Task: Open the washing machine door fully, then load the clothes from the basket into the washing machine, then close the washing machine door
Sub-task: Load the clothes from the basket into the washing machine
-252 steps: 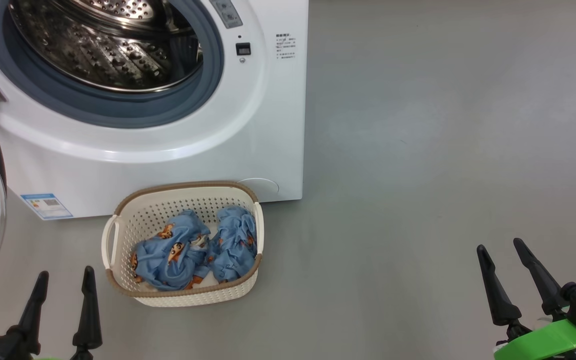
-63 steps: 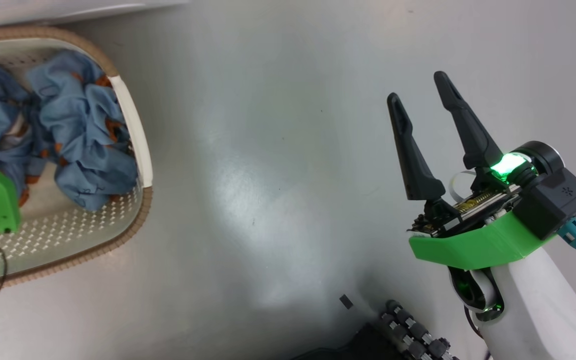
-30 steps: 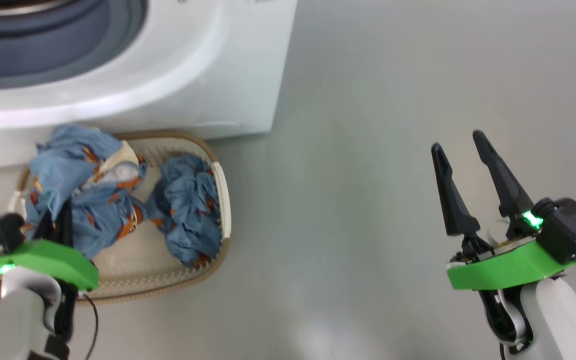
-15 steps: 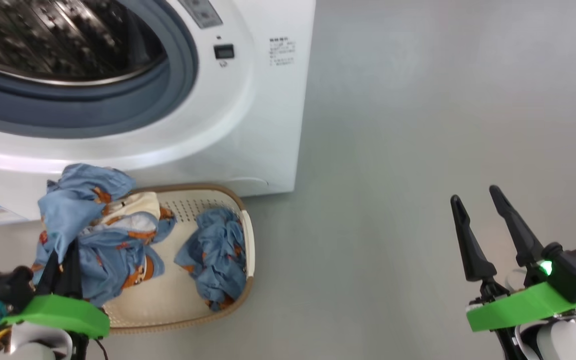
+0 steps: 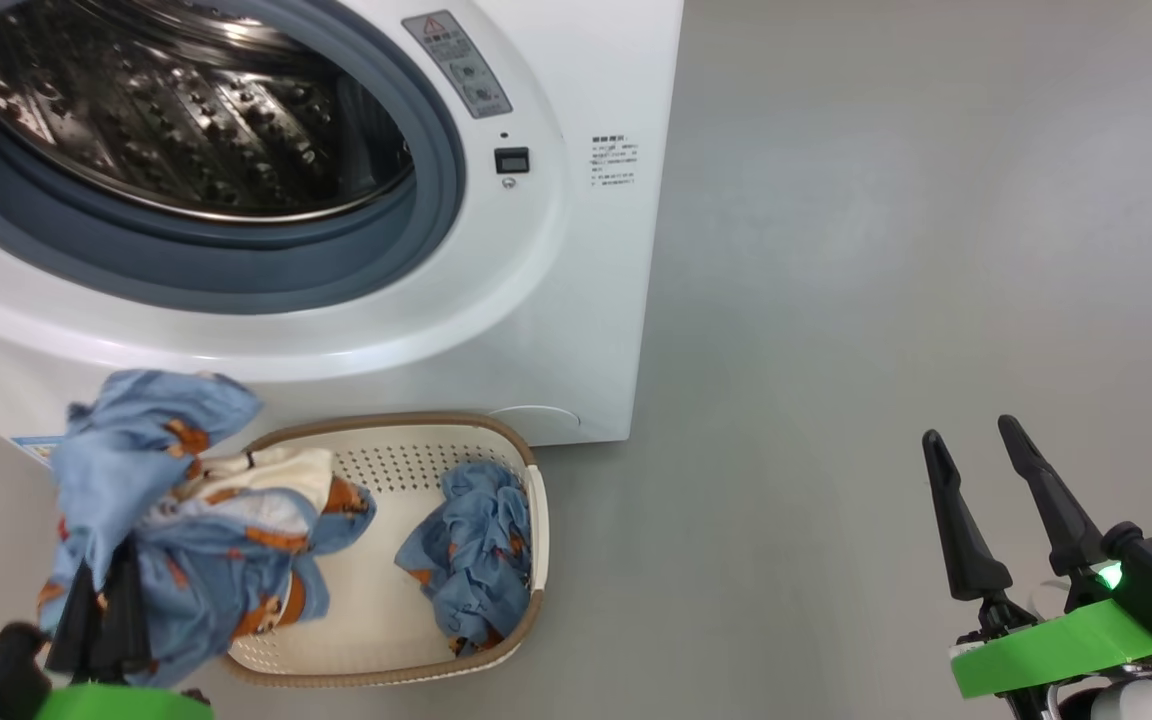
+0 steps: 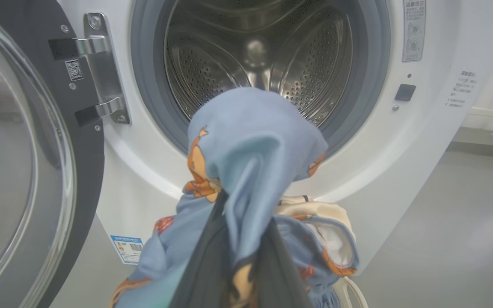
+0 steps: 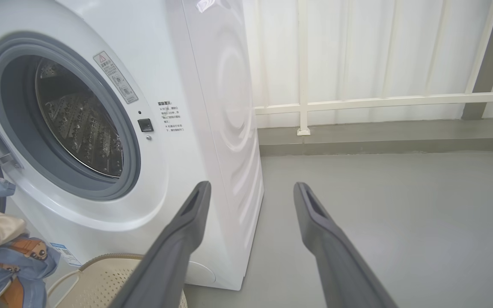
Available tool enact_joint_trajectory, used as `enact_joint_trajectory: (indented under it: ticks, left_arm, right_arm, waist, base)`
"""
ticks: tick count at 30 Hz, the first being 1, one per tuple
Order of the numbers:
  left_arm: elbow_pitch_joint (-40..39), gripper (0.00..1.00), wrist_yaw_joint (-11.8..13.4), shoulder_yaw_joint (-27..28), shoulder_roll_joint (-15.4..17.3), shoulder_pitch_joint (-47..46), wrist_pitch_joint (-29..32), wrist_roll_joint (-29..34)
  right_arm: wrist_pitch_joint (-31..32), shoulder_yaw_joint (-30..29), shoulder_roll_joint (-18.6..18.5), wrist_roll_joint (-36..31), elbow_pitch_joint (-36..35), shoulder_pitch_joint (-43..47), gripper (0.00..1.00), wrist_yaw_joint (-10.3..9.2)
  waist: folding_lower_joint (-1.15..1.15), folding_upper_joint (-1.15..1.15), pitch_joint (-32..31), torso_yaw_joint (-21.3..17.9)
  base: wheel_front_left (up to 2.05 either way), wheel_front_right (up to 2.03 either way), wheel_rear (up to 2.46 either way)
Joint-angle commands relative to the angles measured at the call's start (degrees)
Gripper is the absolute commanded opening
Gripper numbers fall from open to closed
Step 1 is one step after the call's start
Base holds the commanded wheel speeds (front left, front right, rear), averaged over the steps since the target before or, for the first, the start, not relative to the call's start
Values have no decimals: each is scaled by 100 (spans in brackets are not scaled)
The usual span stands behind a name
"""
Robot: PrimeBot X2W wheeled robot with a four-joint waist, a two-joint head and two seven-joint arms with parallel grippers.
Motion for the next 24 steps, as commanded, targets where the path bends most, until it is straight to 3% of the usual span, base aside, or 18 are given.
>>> enact_joint_trajectory:
  ticks: [1, 14, 24]
  left_arm:
    - [-256, 0, 4, 217, 64, 54, -61, 92]
    - [-605, 0, 3, 353, -142, 426, -61, 149]
    - [-317, 0, 3, 301, 81, -54, -61, 104]
  right_arm:
    - [-46, 89, -113, 5, -146, 99, 100, 41]
    - [-46, 57, -121, 12, -216, 223, 100, 41]
    - [-46, 83, -8, -14, -245, 65, 100, 41]
  waist:
    - [0, 0, -56, 37]
    - [0, 0, -114, 73]
    - [0, 0, 221, -78]
  base:
    - [0, 0, 0]
    - [0, 0, 0]
    - [0, 0, 0]
